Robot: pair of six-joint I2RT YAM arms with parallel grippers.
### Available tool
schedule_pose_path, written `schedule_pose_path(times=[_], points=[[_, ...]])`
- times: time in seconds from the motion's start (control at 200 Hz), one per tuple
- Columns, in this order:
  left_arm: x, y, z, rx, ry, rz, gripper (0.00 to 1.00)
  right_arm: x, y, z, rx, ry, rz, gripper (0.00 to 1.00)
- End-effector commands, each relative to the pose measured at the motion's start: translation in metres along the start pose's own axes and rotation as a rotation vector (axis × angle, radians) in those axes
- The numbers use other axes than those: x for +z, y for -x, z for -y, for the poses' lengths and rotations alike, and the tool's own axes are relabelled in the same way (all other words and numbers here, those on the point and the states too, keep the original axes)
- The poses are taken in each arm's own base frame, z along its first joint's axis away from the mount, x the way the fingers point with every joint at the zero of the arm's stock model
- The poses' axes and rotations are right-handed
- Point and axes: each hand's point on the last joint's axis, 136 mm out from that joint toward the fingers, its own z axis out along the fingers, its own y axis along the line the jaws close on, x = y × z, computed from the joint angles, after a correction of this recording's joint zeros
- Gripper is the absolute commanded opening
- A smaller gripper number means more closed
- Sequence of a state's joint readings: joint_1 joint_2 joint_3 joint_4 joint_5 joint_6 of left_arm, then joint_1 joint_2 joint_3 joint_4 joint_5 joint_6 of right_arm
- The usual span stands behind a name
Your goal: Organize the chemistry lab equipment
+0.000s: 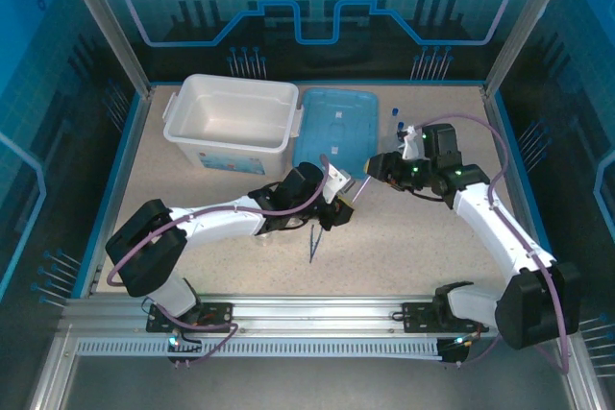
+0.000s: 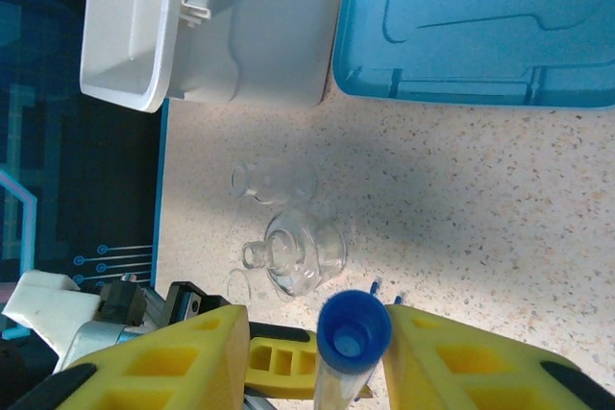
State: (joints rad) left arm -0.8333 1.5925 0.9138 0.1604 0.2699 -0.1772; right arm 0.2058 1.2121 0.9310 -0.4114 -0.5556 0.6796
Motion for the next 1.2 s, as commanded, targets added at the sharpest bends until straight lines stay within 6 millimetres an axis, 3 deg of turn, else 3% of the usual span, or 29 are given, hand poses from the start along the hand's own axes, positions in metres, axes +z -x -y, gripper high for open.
schedule_pose_path(times=[0.0,0.43,0.606,0.746,0.941,1.196], points=[[-0.006,0.009,0.012,0.052,-0.039,0.017,0.10,0.002,0.002,-0.002,-0.007,0.039,-0.011,0.39],[-0.004,0.003,0.010,0.065,-0.041,0.016,0.10,0.015,-0.008,0.002,0.015,0.076,-0.067,0.30],[-0.004,0.001,0.009,0.072,-0.038,0.013,0.12,0.018,-0.011,0.004,0.017,0.079,-0.081,0.19],[-0.005,0.000,0.007,0.071,-0.020,0.010,0.22,0.017,-0.009,0.003,0.013,0.077,-0.079,0.11],[-0.010,0.002,-0.008,0.051,0.050,0.024,0.57,0.008,-0.001,0.005,-0.012,0.008,-0.042,0.09],[-0.038,0.013,-0.053,-0.081,0.171,0.119,0.59,-0.026,0.028,0.012,-0.090,-0.197,0.108,0.09]])
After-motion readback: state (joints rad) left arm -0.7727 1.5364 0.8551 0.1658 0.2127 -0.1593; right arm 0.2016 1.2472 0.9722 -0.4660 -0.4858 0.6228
